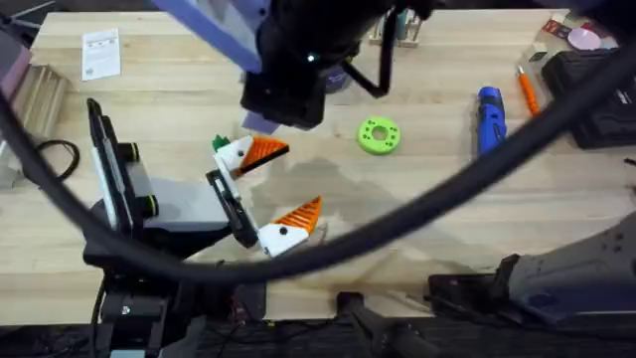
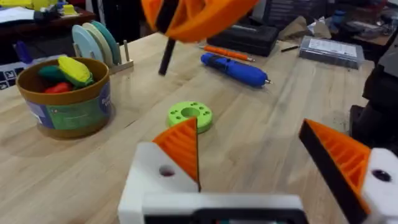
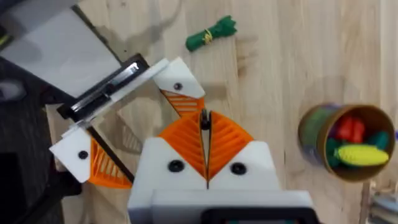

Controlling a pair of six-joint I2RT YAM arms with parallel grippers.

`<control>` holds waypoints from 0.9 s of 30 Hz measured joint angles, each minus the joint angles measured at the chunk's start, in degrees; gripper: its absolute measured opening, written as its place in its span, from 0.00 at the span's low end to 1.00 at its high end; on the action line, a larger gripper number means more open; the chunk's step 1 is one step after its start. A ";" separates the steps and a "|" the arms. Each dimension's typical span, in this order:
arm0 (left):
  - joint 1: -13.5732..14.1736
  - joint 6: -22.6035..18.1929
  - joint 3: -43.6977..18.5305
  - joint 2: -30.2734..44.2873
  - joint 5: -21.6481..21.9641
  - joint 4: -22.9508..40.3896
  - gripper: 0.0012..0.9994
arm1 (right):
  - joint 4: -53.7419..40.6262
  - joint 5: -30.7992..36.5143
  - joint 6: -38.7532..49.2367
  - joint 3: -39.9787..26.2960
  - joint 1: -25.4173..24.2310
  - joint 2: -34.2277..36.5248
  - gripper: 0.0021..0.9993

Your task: Pick up the gripper from the table and insert it into the empty holder that is missing its gripper. Then pick up a screw, insert it into the mounting hole, and use the screwdriver to tighten it. Finally, clean up the table by picking up the vegetable and placing it into the bucket.

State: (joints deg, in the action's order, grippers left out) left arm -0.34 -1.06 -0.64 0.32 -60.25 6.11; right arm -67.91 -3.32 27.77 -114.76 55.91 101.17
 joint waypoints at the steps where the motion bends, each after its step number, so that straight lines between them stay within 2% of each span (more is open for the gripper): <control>1: 0.00 0.00 0.00 0.00 0.02 0.00 0.99 | 0.35 -0.80 1.25 0.00 0.09 0.30 0.00; 12: 0.00 0.00 0.00 0.00 0.02 0.00 0.99 | 1.03 -3.33 9.69 0.00 1.42 2.81 0.00; 27: 0.00 0.00 0.00 -0.01 0.02 0.00 0.99 | 1.08 -4.07 11.11 0.00 2.48 5.31 0.00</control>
State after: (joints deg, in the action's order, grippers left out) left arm -0.34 -1.06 -0.64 0.31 -60.23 6.11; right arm -66.83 -7.39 38.87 -114.76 58.39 106.48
